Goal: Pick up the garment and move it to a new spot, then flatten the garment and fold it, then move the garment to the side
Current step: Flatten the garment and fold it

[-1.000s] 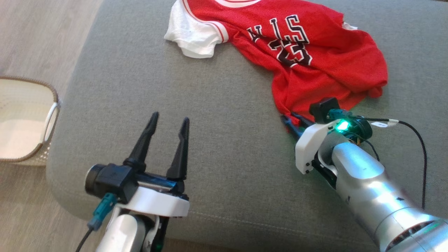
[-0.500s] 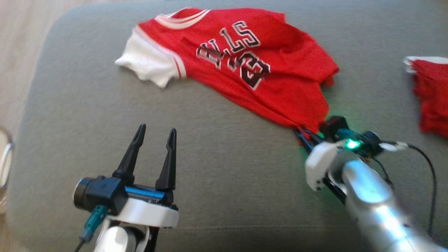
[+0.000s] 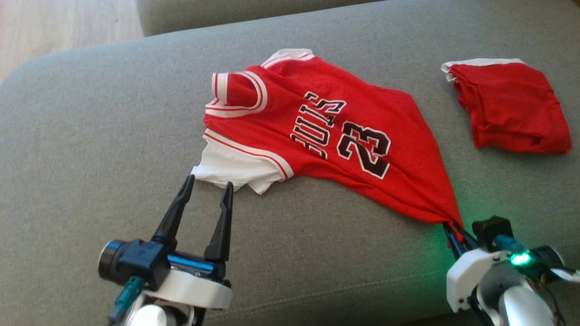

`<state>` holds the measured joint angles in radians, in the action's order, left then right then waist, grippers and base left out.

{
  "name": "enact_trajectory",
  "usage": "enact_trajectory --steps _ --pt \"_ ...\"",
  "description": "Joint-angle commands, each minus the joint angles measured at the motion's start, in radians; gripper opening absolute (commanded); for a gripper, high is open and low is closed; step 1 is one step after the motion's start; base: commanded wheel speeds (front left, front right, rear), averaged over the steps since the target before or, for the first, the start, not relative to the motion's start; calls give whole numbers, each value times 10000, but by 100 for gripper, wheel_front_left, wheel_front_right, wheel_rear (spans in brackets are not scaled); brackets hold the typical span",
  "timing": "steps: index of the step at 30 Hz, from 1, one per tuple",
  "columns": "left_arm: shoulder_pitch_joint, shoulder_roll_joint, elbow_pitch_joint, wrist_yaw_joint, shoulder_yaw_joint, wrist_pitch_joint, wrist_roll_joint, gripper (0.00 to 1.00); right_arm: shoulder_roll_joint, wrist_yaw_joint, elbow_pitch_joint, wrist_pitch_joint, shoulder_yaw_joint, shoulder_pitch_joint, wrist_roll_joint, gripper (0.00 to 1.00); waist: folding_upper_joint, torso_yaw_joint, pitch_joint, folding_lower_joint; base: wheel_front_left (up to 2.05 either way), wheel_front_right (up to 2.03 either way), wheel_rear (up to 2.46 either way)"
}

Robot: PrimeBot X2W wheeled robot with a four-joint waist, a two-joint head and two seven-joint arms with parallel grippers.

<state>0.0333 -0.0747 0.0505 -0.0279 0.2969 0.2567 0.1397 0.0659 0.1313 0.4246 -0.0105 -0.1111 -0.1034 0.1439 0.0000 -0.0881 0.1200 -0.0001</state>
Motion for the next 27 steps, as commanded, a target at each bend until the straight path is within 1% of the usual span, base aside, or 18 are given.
enact_trajectory --steps 1,2,6,10,13,15,17,22,27 --pt "-158 -13 273 -51 -290 51 -110 100 16 -6 -545 -57 188 -145 -109 64 0 -23 -40 1 0 0 0" --pt "-153 -15 265 -66 -285 51 -129 100 -30 -6 -979 -205 150 101 -216 100 0 -28 -50 1 0 0 0" --pt "-131 -17 326 -73 -328 51 -179 100 -139 -6 -2414 -781 16 1141 -787 100 0 -60 72 1 0 0 0" --pt "-140 3 367 -70 -295 51 -240 100 -151 -6 -3356 -918 -245 2127 -2171 100 0 -83 271 1 0 0 0" --pt "-165 28 396 -69 -294 51 -229 100 -153 -6 -3525 -731 -554 2564 -3336 100 0 -145 440 1 0 0 0" --pt "-209 43 399 -74 -281 51 -244 100 -154 -6 -3253 -501 -662 2585 -4290 100 0 -198 539 1 0 0 0" --pt "-276 57 388 -107 -222 51 -274 100 -154 -6 -2745 -248 -598 2461 -4896 100 0 -210 615 1 0 0 0" --pt "-471 82 355 -180 -72 51 -379 100 -155 -6 -1318 446 -49 1913 -6016 100 0 -88 781 1 0 0 0" --pt "-516 83 316 -204 -53 51 -449 100 -155 -6 -58 1204 515 1222 -6786 100 0 73 935 1 0 0 0"
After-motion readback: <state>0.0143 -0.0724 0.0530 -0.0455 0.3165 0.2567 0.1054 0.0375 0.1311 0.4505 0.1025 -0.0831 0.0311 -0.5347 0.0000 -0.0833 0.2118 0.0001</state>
